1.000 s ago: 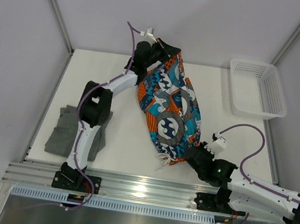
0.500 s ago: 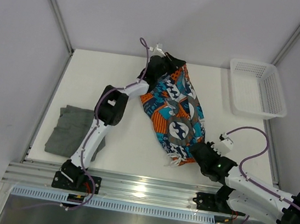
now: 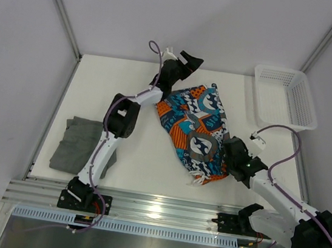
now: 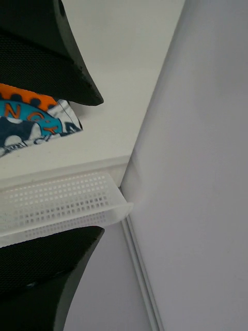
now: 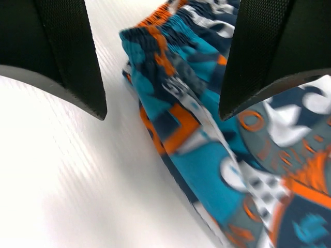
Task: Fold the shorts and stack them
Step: Fold the shorts
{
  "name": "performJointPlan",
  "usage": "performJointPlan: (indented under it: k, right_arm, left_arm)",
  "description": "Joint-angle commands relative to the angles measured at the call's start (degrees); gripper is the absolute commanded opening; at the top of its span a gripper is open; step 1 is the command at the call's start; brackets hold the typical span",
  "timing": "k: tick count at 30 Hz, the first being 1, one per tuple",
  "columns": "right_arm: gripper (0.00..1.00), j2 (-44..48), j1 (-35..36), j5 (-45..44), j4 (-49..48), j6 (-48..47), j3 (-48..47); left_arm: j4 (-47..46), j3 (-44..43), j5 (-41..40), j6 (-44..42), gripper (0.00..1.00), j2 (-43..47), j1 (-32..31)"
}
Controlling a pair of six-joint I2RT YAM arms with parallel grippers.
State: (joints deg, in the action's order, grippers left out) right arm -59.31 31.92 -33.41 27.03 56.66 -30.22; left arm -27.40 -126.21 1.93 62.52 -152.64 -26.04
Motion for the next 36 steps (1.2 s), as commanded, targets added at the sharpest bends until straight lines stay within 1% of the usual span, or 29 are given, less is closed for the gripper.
performJointPlan:
  k: [1, 2, 3, 4, 5, 6, 7, 8, 9, 11, 12, 14, 16, 17, 18, 19, 20, 21, 23, 25, 26, 28, 29, 31, 32, 35, 36]
  right_arm:
    - [0.89, 0.3, -4.2, 1.9, -1.4, -7.5, -4.4]
    - [0.89, 0.2, -5.3, 3.3, -1.3, -9.4, -5.3]
    - [0.89, 0.2, -7.7, 4.5, -1.7, -10.4, -5.6]
    - [0.89, 0.1, -8.9, 5.7, -2.5, -11.8, -5.7]
    - [0.88, -0.2, -10.0, 8.0, -3.2, -13.7, -6.4]
    - [0.88, -0.5, -12.2, 9.0, -3.3, -14.5, -7.0]
    - [0.88, -1.3, -13.1, 9.8, -3.6, -15.6, -7.6]
    - [0.88, -1.8, -13.7, 11.2, -3.9, -17.2, -9.1]
    - [0.87, -2.0, -14.4, 13.4, -3.5, -20.1, -10.2]
    - [0.87, -2.1, -14.3, 14.8, -2.0, -21.4, -12.1]
    - [0.87, -1.8, -14.3, 18.6, -1.8, -22.6, -12.8]
    - [0.87, -0.2, -13.6, 21.7, 0.3, -21.9, -13.0]
    - [0.89, 0.9, -11.2, 24.0, 1.9, -19.6, -12.4]
    - [0.89, 2.5, -10.3, 24.4, 3.7, -18.5, -12.0]
    - [0.90, 3.7, -9.3, 24.8, 4.3, -17.6, -10.8]
    - [0.91, 4.9, -7.0, 25.2, 4.6, -15.4, -10.0]
    - [0.91, 7.5, -5.9, 25.2, 5.4, -14.0, -9.2]
    - [0.91, 8.9, -4.9, 25.3, 5.7, -12.6, -8.4]
    - [0.92, 12.2, -1.8, 26.6, 5.4, -8.3, -5.7]
    - [0.91, 13.4, 0.5, 26.4, 5.6, -5.4, -3.3]
    - [0.91, 13.8, 2.8, 24.9, 5.6, -2.1, -2.5]
    - [0.92, 14.2, 4.8, 23.6, 5.2, 1.3, -1.0]
    - [0.91, 14.0, 6.5, 22.9, 4.7, 5.1, 0.8]
    - [0.91, 12.9, 7.9, 22.6, 3.7, 8.9, 2.3]
    - [0.91, 12.5, 9.7, 21.2, 3.8, 12.6, 3.2]
    - [0.91, 12.4, 13.6, 17.5, 4.7, 17.9, 4.2]
    - [0.91, 12.5, 16.0, 15.2, 5.1, 21.0, 4.3]
  left_arm:
    - [0.8, 8.2, -0.7, -5.0, 0.99, 14.6, 3.9]
    - [0.9, 10.4, -0.8, -5.7, 0.99, 19.6, 4.6]
    - [2.0, 15.9, -0.6, -6.6, 0.99, 22.2, 5.7]
    - [3.4, 17.2, -0.4, -8.7, 0.99, 24.5, 6.3]
    - [5.6, 18.5, 0.3, -9.6, 0.99, 28.8, 6.9]
    - [9.7, 22.5, 0.8, -11.3, 0.99, 31.0, 7.9]
    - [10.9, 24.3, 1.3, -12.0, 0.99, 33.3, 8.3]
    - [11.9, 26.3, 2.0, -12.8, 0.99, 38.2, 8.6]
    - [13.8, 32.5, 2.0, -14.3, 0.99, 40.6, 9.0]
    - [16.5, 36.0, 1.9, -16.4, 0.99, 45.3, 9.2]
    - [21.2, 39.6, 1.8, -17.9, 0.99, 49.0, 9.2]
    - [25.5, 41.6, 3.1, -18.9, 0.99, 51.7, 9.1]
    - [30.4, 46.2, 5.2, -19.5, 0.99, 55.2, 9.1]
    - [30.0, 48.1, 6.2, -19.5, 0.99, 56.5, 9.0]
    - [28.8, 54.6, 7.9, -19.5, 0.99, 59.4, 8.7]
    - [25.1, 56.7, 8.3, -19.3, 0.99, 61.0, 8.6]
    - [23.6, 59.0, 8.3, -19.4, 0.99, 62.3, 7.7]
    - [22.7, 63.1, 8.3, -20.3, 0.99, 63.5, 7.3]
    - [23.2, 65.2, 7.9, -21.6, 0.99, 65.6, 6.3]
    - [22.9, 65.6, 10.2, -22.5, 0.99, 65.7, 5.9]
    - [23.1, 65.4, 10.6, -23.6, 0.99, 65.4, 5.4]
    - [24.1, 65.0, 11.8, -24.4, 0.99, 63.6, 4.8]
    - [24.9, 64.5, 12.0, -24.8, 0.99, 63.1, 4.2]
    - [25.1, 64.2, 12.4, -25.2, 0.99, 61.8, 3.3]
    - [25.4, 63.8, 12.6, -25.3, 0.99, 60.7, 2.7]
    - [25.6, 62.9, 12.4, -26.1, 0.99, 59.4, 1.6]
    - [25.7, 62.6, 12.0, -26.5, 0.99, 59.0, 1.4]
